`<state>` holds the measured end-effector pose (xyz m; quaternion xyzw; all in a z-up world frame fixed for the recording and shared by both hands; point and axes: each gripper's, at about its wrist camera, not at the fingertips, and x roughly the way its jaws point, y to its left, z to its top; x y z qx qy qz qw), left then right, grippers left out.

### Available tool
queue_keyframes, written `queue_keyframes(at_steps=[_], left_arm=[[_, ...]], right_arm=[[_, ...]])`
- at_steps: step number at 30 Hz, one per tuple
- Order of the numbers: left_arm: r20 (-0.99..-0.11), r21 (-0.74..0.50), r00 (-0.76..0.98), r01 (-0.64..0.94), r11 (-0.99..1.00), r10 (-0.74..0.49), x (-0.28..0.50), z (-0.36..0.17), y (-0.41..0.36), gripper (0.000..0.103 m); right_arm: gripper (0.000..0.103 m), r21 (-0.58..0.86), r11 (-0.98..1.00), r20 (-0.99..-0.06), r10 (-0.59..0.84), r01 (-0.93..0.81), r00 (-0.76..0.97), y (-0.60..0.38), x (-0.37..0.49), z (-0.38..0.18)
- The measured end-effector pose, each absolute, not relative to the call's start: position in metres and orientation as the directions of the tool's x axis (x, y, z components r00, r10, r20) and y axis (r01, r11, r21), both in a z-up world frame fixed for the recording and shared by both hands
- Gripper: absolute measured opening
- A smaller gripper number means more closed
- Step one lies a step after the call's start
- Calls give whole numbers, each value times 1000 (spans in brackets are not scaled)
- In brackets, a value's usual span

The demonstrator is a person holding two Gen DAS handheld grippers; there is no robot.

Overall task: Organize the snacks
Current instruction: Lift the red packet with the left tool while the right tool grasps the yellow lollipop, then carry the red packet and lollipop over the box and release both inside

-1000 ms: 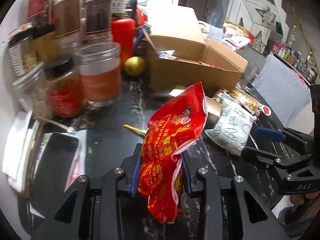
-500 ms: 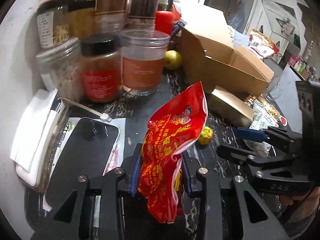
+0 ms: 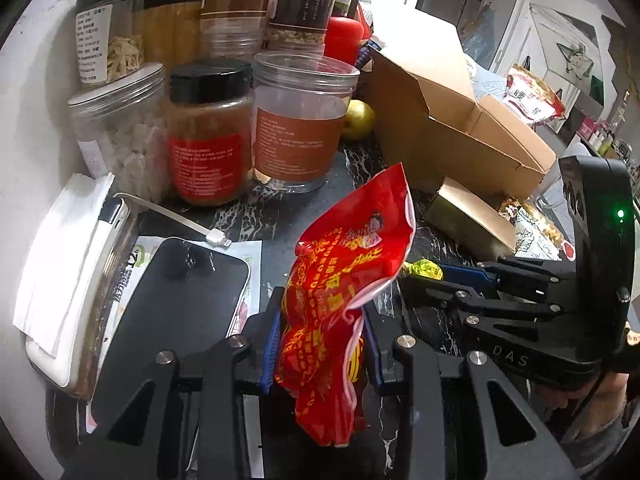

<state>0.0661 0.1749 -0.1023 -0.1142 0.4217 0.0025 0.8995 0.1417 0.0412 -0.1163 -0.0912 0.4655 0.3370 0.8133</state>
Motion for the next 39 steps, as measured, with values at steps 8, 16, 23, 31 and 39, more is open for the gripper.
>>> queue_keyframes(at_steps=[8, 16, 23, 31, 39], left_arm=[[-747, -190, 657, -68, 979, -99, 62, -93, 160, 34], [-732, -195, 666, 0, 981, -145, 60, -84, 126, 34], [-702, -188, 683, 91, 978, -199, 59, -68, 86, 34], [-647, -191, 709, 206, 960, -280, 68, -37, 46, 34], [-568, -162, 753, 293, 942, -332, 91, 3, 20, 34]], right_arm=[[24, 177, 753, -789, 494, -633, 366, 23, 125, -106], [24, 200, 791, -752, 502, -578, 427, -22, 102, -88], [24, 212, 832, -710, 491, -512, 504, -71, 82, -67], [24, 201, 869, -663, 460, -452, 590, -110, 70, -35], [24, 176, 902, -600, 415, -394, 684, -144, 77, 0]])
